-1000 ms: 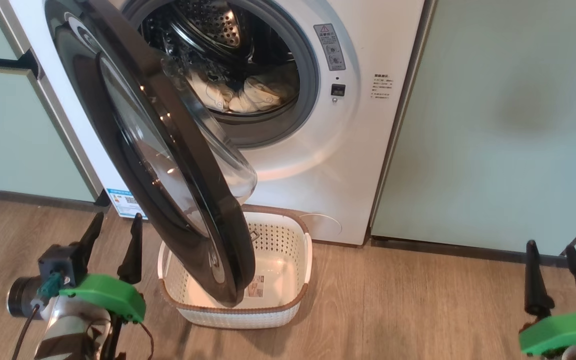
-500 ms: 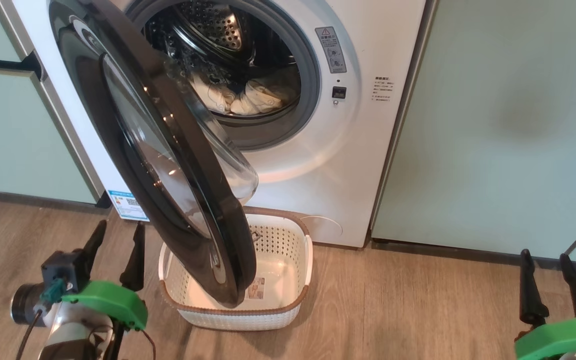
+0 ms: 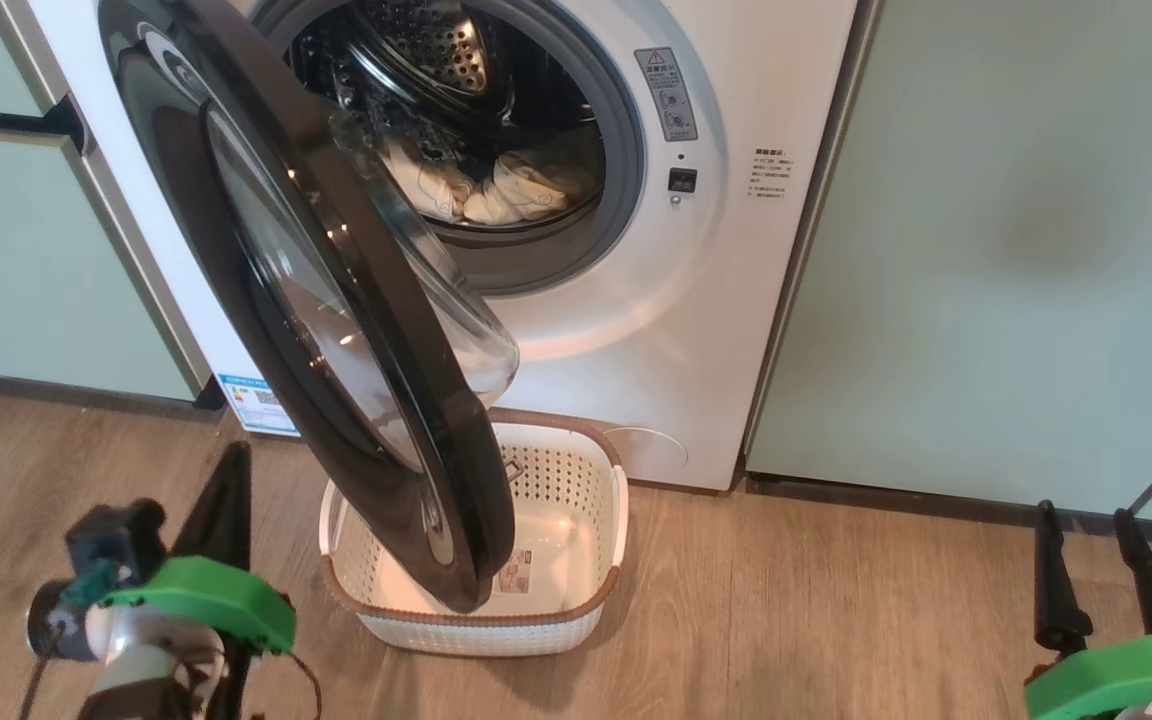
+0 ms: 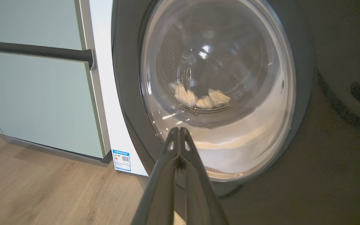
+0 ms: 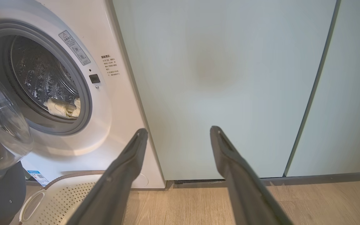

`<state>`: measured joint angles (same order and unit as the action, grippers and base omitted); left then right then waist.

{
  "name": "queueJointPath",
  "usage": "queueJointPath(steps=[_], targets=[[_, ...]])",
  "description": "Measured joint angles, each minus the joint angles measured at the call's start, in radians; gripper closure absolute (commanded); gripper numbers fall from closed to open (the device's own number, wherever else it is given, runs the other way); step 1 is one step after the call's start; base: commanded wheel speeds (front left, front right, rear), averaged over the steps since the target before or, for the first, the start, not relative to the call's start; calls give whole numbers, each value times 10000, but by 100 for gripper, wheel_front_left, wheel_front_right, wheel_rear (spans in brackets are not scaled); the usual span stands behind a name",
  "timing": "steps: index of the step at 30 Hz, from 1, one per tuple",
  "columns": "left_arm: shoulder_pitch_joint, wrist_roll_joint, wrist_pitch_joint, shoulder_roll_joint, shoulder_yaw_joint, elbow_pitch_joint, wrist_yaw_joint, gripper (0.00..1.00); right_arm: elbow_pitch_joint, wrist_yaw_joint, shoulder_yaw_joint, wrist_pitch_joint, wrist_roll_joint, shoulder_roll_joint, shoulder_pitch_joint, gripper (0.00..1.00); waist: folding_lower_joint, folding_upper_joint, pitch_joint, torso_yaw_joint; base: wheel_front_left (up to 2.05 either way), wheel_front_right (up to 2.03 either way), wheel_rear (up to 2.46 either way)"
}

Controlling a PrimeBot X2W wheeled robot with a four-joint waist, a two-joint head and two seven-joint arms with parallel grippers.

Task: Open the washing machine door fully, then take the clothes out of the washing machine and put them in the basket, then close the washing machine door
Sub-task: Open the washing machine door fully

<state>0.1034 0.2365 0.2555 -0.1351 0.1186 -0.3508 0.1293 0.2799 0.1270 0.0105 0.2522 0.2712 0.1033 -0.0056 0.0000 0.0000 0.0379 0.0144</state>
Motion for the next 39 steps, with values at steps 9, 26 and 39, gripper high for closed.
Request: queueJointPath(steps=[9,26,39], targets=[[268,1047,0,332,1093,1417,0,100,33,0,0,0,0,-75,3,0,0,0,41,84,0,0,0],[3317,1695,-1425,460,186,4675,-280,100,224,0,-4,0,2,-117,12,0,0,0,219,324,0,0,0],[4628,2013,-3384,928,-3185,6548,-650,100,276,0,157,0,4,-121,12,0,0,0,298,262,0,0,0]])
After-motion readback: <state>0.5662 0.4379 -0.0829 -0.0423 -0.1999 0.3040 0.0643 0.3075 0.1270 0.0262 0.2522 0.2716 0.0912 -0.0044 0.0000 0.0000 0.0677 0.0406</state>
